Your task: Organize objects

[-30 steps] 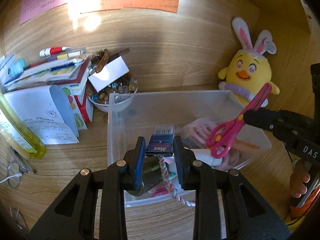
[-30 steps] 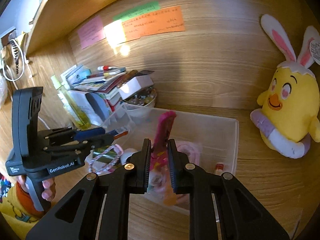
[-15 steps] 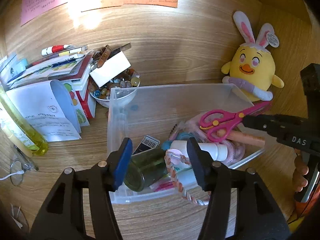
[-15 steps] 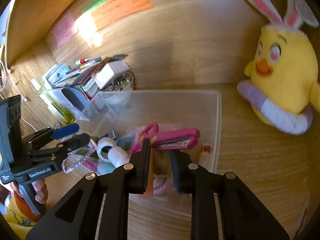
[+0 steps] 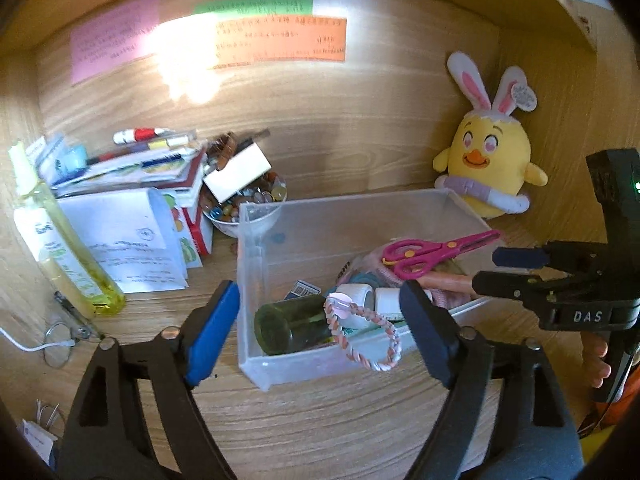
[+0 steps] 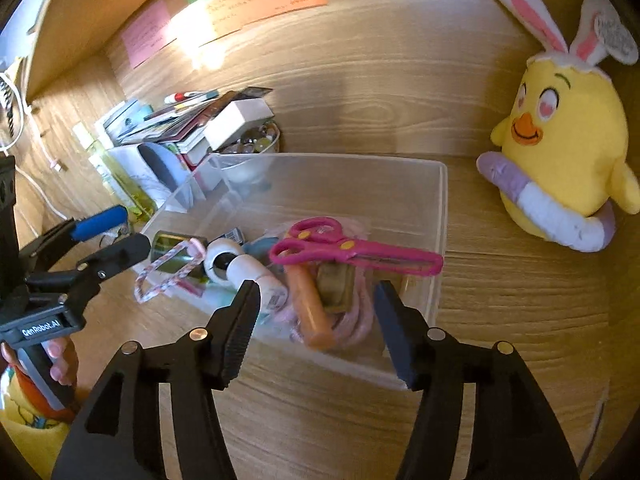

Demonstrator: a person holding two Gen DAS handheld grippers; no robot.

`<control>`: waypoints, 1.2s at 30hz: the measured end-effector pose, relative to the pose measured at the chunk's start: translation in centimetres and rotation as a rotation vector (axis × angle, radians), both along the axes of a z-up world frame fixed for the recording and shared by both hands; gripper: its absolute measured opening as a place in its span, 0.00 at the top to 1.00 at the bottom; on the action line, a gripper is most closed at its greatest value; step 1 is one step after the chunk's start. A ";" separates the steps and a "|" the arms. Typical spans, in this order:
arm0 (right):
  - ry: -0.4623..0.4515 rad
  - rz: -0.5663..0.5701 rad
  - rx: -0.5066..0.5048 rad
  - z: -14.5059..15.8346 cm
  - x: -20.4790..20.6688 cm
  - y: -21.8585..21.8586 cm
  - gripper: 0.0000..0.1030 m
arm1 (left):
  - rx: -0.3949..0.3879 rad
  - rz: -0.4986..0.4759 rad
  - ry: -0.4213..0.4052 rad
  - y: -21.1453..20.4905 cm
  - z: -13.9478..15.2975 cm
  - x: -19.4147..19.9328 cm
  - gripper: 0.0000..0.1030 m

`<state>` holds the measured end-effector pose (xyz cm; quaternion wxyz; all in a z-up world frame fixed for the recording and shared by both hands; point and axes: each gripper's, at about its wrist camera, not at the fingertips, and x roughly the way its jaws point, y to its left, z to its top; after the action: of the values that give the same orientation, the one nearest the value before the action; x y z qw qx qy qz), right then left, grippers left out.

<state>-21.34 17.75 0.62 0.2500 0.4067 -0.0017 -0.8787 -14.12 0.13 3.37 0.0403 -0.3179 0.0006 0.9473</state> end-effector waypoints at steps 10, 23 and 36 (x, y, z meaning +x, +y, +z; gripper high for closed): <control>0.138 0.007 0.012 2.6 5.4 -0.3 0.32 | 0.052 0.031 0.055 -0.9 0.9 3.5 0.07; 0.311 -0.040 0.020 3.2 11.4 -1.1 0.19 | 0.049 0.044 0.105 0.1 -0.2 8.3 0.03; 0.297 -0.074 -0.014 1.9 12.5 0.0 0.19 | 0.076 0.019 0.109 1.4 -1.2 9.3 0.03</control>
<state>-8.81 17.71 2.51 0.2180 0.2702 0.0143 -0.9377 -4.83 1.50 2.15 0.0431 -0.2640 -0.0362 0.9629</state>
